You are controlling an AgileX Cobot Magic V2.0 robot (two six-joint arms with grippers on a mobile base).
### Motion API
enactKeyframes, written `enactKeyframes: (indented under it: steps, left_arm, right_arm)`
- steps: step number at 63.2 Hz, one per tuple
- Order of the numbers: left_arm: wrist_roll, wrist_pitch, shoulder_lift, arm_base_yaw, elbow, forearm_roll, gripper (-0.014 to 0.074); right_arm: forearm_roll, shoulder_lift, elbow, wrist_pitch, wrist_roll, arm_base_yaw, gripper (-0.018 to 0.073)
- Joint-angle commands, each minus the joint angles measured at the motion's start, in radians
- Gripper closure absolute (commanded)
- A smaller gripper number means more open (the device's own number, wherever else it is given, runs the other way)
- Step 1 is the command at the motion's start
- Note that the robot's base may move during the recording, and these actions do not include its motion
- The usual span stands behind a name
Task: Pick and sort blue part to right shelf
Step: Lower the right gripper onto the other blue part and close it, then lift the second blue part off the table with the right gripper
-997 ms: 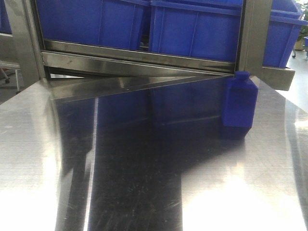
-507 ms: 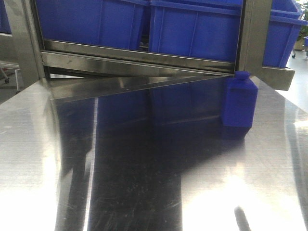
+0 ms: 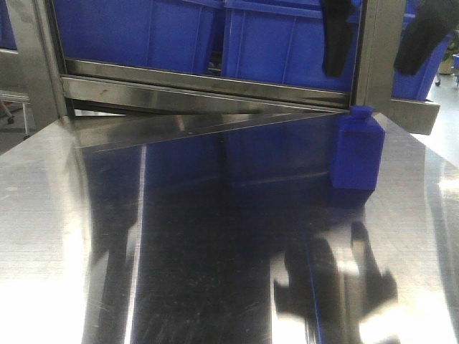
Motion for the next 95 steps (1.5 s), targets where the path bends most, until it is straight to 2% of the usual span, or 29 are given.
enactKeyframes:
  steps: [1, 15, 43, 48, 58, 61, 77, 95]
  left_arm:
    - [-0.002, -0.078, 0.001, -0.008, -0.028, 0.004, 0.0315]
    - [-0.002, -0.078, 0.001, -0.008, -0.028, 0.004, 0.0315]
    - [-0.002, -0.078, 0.001, -0.008, -0.028, 0.004, 0.0315]
    - [-0.002, -0.078, 0.001, -0.008, -0.028, 0.004, 0.0315]
    - [-0.002, -0.078, 0.001, -0.008, -0.028, 0.004, 0.0316]
    - [-0.002, -0.08, 0.001, -0.008, -0.028, 0.004, 0.0315]
    - [-0.014, -0.123, 0.001, -0.008, -0.028, 0.004, 0.0315]
    - [-0.014, -0.212, -0.052, -0.008, 0.025, 0.06, 0.0316]
  right_arm:
    - [-0.023, -0.002, -0.039, -0.019, 0.008, -0.013, 0.0002]
    - [-0.018, 0.069, -0.039, -0.063, 0.02, -0.052, 0.0002]
    - [-0.008, 0.172, -0.039, -0.123, 0.019, -0.053, 0.0006]
    - [-0.007, 0.178, -0.039, -0.123, 0.019, -0.053, 0.0058]
    - [-0.007, 0.172, -0.04, -0.124, 0.019, -0.053, 0.0257]
    - [-0.007, 0.17, -0.042, -0.124, 0.019, -0.053, 0.028]
    - [-0.013, 0.086, -0.042, -0.184, 0.01, -0.052, 0.0283]
    - [-0.099, -0.112, 0.001, -0.244, -0.045, -0.051, 0.0283]
